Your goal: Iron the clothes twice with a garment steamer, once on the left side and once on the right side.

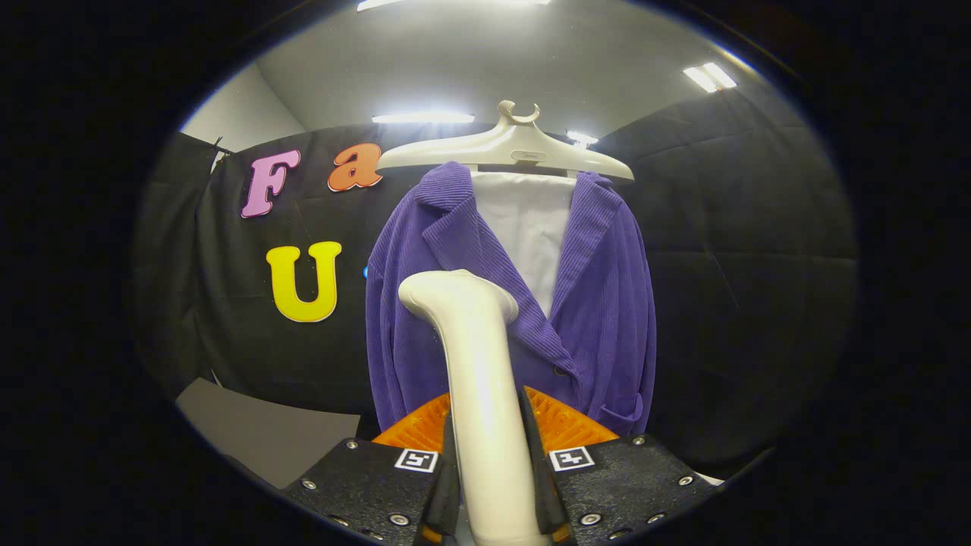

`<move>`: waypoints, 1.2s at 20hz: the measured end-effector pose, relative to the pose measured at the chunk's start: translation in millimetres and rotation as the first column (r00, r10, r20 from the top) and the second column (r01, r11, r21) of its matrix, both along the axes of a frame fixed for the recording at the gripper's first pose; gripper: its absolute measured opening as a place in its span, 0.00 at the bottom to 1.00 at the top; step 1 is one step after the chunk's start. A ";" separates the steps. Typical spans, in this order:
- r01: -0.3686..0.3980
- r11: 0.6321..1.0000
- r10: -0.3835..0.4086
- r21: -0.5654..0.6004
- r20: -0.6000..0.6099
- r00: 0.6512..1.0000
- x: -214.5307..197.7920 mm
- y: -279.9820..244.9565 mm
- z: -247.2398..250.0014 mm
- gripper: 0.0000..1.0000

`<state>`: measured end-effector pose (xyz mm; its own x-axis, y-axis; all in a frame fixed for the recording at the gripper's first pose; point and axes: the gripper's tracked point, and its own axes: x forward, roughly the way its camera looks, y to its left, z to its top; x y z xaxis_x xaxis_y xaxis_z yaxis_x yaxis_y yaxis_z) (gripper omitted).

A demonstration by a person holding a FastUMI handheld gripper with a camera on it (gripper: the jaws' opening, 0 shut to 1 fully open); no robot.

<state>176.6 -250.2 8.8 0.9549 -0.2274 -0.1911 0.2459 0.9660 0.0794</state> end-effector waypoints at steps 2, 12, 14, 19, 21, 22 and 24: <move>0.008 1.000 -0.008 -0.005 -0.020 1.000 -3.8 -2.4 -14.4 0.39; -0.036 0.996 0.021 -0.084 -0.165 0.986 -16.3 11.8 -87.3 0.39; -0.040 0.995 0.021 -0.092 -0.202 0.979 -19.3 12.4 -107.5 0.39; -0.045 0.992 0.012 -0.121 -0.260 0.966 -27.3 10.9 -141.0 0.39; -0.044 0.991 0.007 -0.130 -0.272 0.962 -31.8 8.4 -150.7 0.39; -0.045 0.991 0.008 -0.127 -0.273 0.962 -30.9 9.4 -154.6 0.39; -0.045 0.992 0.012 -0.118 -0.265 0.964 -30.0 11.5 -161.3 0.39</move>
<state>146.6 -238.7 -152.5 0.8807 -0.2385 -0.4093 0.2148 0.9711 -0.1037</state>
